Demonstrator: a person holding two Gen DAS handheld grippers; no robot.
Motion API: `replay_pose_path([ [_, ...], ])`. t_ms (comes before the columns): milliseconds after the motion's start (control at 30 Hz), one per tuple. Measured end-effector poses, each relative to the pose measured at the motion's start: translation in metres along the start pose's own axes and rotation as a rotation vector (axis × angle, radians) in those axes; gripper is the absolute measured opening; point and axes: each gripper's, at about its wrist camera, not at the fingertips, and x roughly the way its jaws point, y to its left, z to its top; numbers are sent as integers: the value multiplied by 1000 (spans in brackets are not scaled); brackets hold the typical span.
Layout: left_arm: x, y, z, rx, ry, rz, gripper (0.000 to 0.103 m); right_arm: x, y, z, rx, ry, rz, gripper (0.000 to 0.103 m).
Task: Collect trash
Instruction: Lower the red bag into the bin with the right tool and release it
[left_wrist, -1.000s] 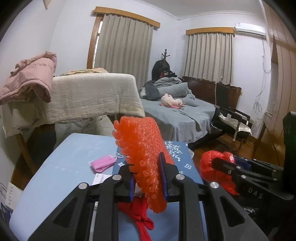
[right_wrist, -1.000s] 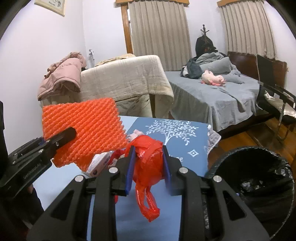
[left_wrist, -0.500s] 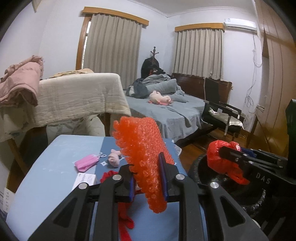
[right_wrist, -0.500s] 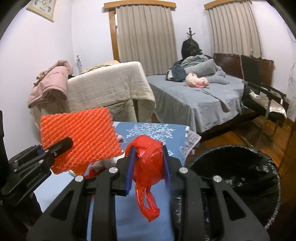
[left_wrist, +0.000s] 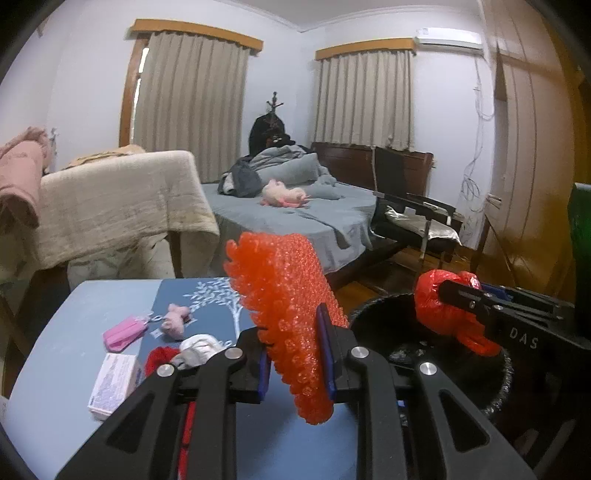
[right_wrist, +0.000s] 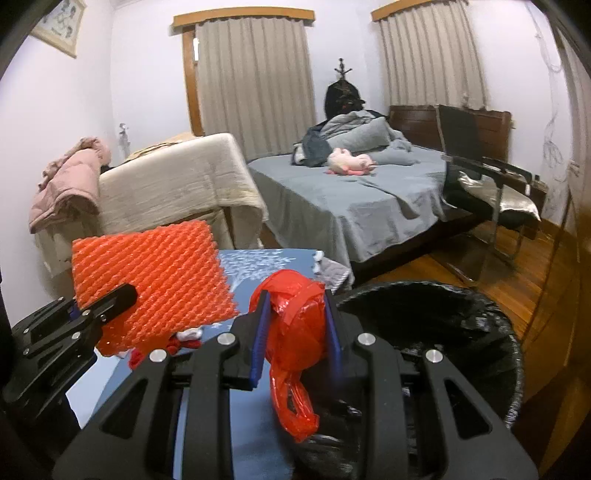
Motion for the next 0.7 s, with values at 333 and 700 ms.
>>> replay_pose_path([
  [333, 9, -39, -2, 46, -17, -52, 22, -10, -35, -8, 30, 3, -73, 27],
  [700, 7, 3, -12, 5, 1, 75, 22, 14, -7, -13, 4, 40, -17, 27],
])
